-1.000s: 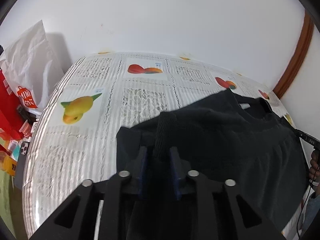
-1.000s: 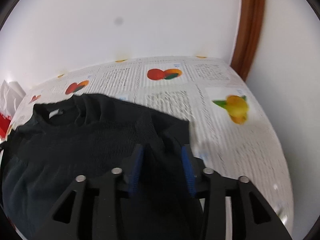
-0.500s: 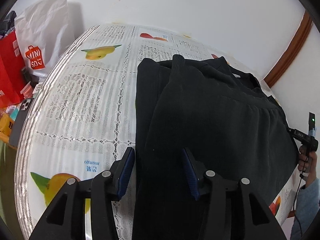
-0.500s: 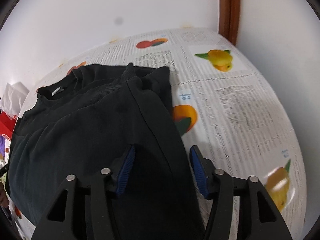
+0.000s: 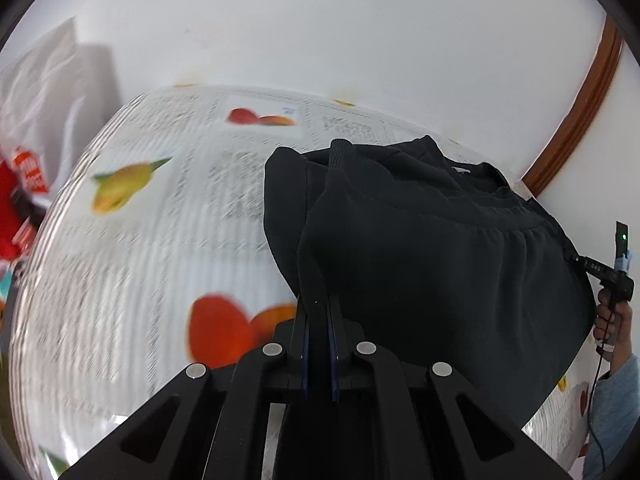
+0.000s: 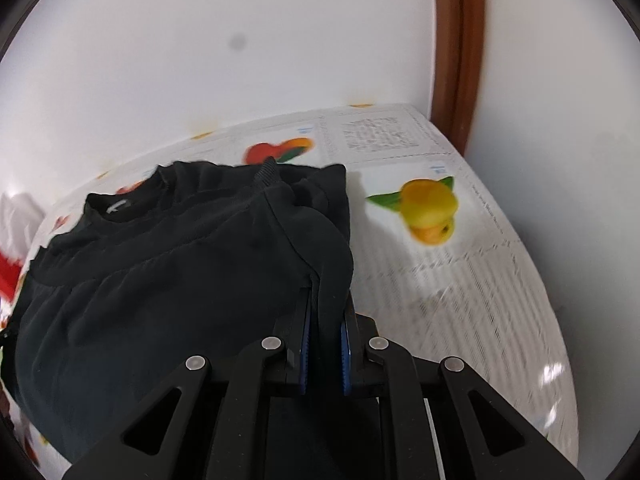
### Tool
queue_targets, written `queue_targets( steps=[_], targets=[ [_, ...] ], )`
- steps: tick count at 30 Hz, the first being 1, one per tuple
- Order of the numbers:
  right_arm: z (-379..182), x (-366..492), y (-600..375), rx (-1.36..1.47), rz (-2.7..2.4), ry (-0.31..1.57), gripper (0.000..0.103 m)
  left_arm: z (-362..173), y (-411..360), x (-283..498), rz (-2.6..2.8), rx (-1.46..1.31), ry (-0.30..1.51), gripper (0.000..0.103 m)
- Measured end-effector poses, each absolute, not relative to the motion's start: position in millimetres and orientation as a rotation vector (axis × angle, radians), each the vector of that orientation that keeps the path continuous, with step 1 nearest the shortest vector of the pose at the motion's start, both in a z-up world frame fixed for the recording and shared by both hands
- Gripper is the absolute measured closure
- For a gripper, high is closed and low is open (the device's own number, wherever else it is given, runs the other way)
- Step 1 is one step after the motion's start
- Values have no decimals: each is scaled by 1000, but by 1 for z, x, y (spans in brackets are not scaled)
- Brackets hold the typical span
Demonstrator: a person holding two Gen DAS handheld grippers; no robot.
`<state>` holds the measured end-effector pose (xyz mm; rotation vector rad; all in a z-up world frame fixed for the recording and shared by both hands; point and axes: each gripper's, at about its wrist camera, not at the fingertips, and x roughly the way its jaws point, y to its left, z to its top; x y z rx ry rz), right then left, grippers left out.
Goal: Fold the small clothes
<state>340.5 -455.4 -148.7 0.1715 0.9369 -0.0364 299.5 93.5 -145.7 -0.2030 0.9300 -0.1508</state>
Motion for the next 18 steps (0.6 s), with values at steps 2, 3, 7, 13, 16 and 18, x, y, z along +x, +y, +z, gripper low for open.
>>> queue_targets(
  steps=[2, 3, 7, 13, 16, 18],
  targets=[
    [-156, 349, -462, 179, -49, 951, 90, -150, 85, 308, -148, -172, 949, 95],
    [-160, 350, -465, 186, -45, 962, 89, -153, 82, 310, -145, -160, 964, 95],
    [-155, 324, -468, 169, -56, 966, 80, -154, 82, 296, -153, -147, 983, 90],
    [-146, 245, -467, 79, -199, 966, 67, -153, 88, 244, -172, -108, 989, 68],
    [-133, 213, -457, 57, -264, 942, 65, -152, 96, 214, -177, -110, 973, 65],
    [-123, 201, -440, 40, -271, 922, 64, -150, 102, 198, -175, -120, 972, 64]
  ],
)
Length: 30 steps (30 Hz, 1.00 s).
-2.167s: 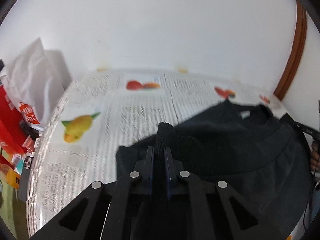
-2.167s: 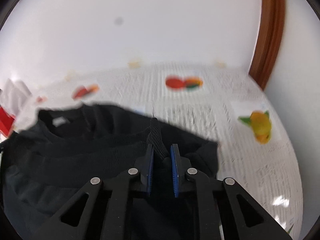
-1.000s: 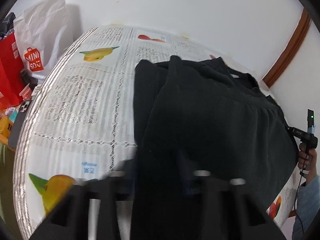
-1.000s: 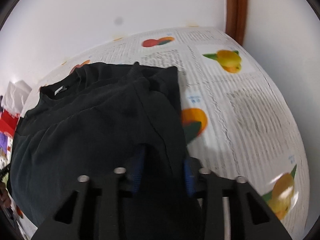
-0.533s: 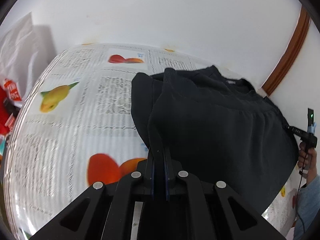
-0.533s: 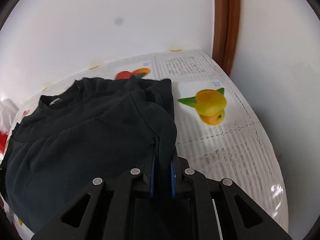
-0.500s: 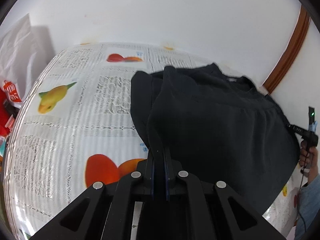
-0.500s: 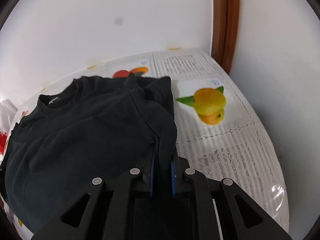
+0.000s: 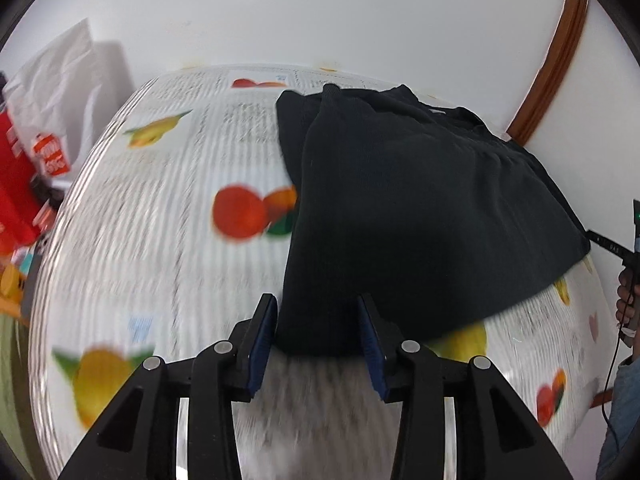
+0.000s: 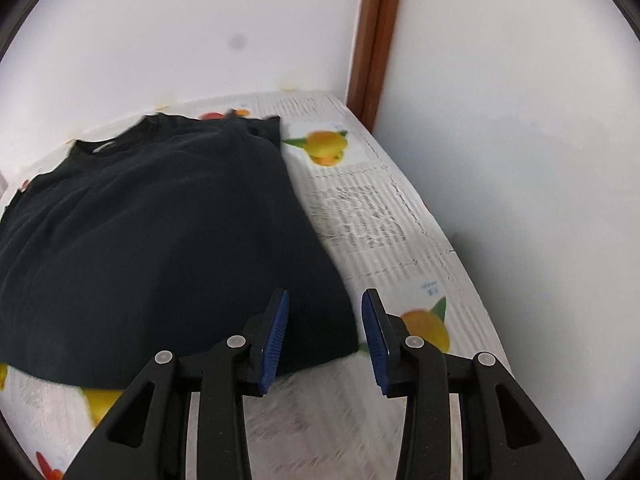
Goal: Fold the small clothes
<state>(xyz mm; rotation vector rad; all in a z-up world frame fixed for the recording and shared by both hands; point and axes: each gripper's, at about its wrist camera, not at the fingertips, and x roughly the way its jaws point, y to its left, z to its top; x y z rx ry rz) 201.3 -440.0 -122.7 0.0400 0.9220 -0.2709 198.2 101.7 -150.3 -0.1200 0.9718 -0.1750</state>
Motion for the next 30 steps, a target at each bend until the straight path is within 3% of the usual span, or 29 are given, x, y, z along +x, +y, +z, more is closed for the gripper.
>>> queue_targets(
  steps=[2, 5, 11, 18, 23, 30],
  targets=[
    [-110, 195, -408, 33, -221, 891, 55, -148, 110, 179, -161, -130, 957, 64],
    [-102, 198, -338, -6, -85, 860, 49, -149, 124, 155, -82, -112, 945, 64],
    [-113, 207, -182, -70, 195, 848, 48, -156, 155, 123, 20, -120, 948, 56],
    [-138, 170, -26, -336, 428, 815, 48, -155, 180, 104, 52, -136, 922, 50],
    [-153, 132, 27, -598, 437, 738, 48, -158, 192, 97, 39, -185, 899, 50],
    [-154, 161, 46, -572, 366, 729, 50, -160, 195, 98, 43, -223, 870, 50]
  ],
)
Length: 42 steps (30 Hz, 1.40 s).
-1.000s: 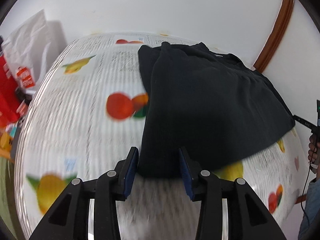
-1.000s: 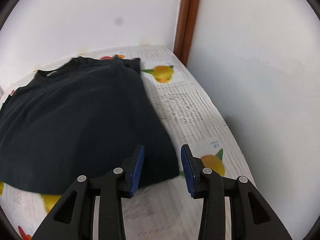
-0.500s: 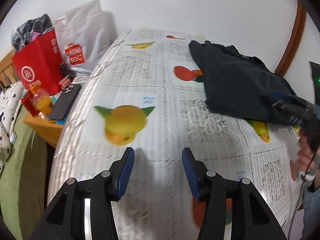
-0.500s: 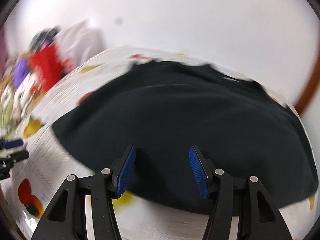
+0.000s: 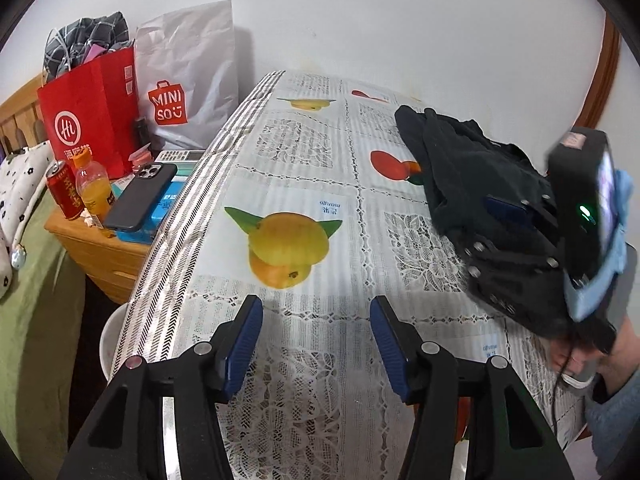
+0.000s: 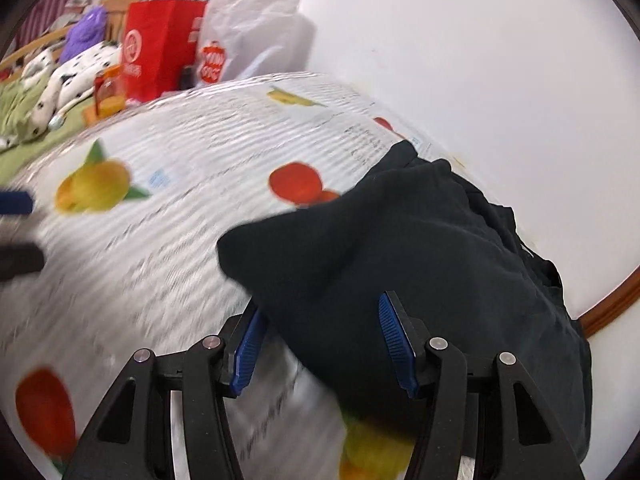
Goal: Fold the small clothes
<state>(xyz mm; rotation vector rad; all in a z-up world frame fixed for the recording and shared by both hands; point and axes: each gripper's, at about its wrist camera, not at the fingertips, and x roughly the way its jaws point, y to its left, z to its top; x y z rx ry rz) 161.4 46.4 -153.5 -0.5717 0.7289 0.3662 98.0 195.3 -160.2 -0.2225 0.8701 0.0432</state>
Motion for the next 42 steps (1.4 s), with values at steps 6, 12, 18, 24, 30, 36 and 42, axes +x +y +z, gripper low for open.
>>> queue_targets(
  steps=[6, 12, 18, 24, 30, 36, 42],
  targets=[
    [-155, 187, 57, -557, 329, 733, 86, -160, 192, 98, 53, -235, 869, 50],
    [-91, 203, -4, -228, 430, 690, 89, -150, 167, 107, 28, -195, 872, 50],
    [-27, 217, -158, 144, 330, 573, 89, -129, 119, 127, -50, -139, 852, 50],
    [-60, 210, -315, 387, 155, 596, 89, -119, 48, 149, -178, -97, 812, 50],
    [-132, 190, -382, 460, 82, 757, 84, -130, -33, 170, -338, -60, 860, 50],
    [-135, 179, -386, 367, 61, 744, 65, -141, -89, 178, -423, 26, 892, 50],
    [-144, 201, -376, 301, 86, 765, 47, -153, -123, 199, -492, 14, 949, 50]
  ],
)
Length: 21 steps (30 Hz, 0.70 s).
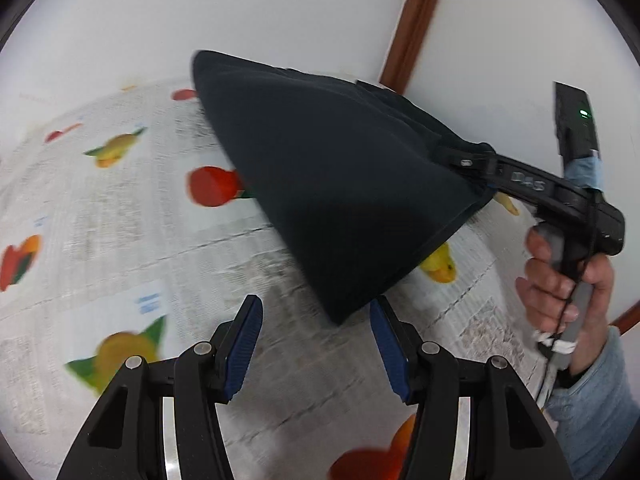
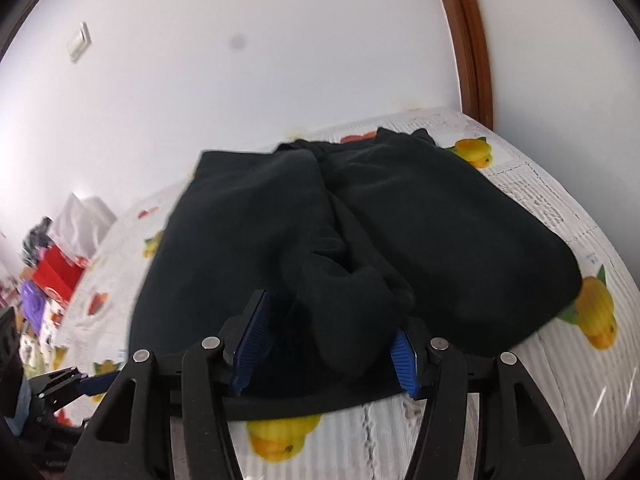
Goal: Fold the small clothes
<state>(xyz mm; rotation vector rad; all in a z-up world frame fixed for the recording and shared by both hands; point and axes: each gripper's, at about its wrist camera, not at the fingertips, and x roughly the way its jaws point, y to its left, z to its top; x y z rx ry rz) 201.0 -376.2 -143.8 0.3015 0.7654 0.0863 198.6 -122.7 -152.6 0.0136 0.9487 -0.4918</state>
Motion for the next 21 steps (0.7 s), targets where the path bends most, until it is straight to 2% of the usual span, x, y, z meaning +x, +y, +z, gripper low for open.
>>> queue_targets(
  steps=[1, 2, 3, 5, 9, 12, 21],
  targets=[
    [-146, 203, -377, 302, 85, 773, 57, -154, -127, 202, -490, 18, 945, 50],
    [-149, 207, -377, 302, 84, 782, 78, -155, -130, 204, -487, 22, 944, 50],
    [-150, 208, -376, 301, 80, 790, 83, -156, -133, 206, -484, 24, 944, 50],
    [-153, 212, -376, 297, 77, 794, 84, -158, -136, 212, -489, 10, 953, 50],
    [-155, 214, -370, 269, 74, 792, 85, -159, -134, 216, -466, -12, 963, 83],
    [-154, 216, -359, 238, 96, 799, 86, -157, -119, 213, -440, -21, 934, 88],
    [-147, 224, -276, 205, 234, 831, 87, -147, -30, 182, -312, -73, 896, 89]
  ],
)
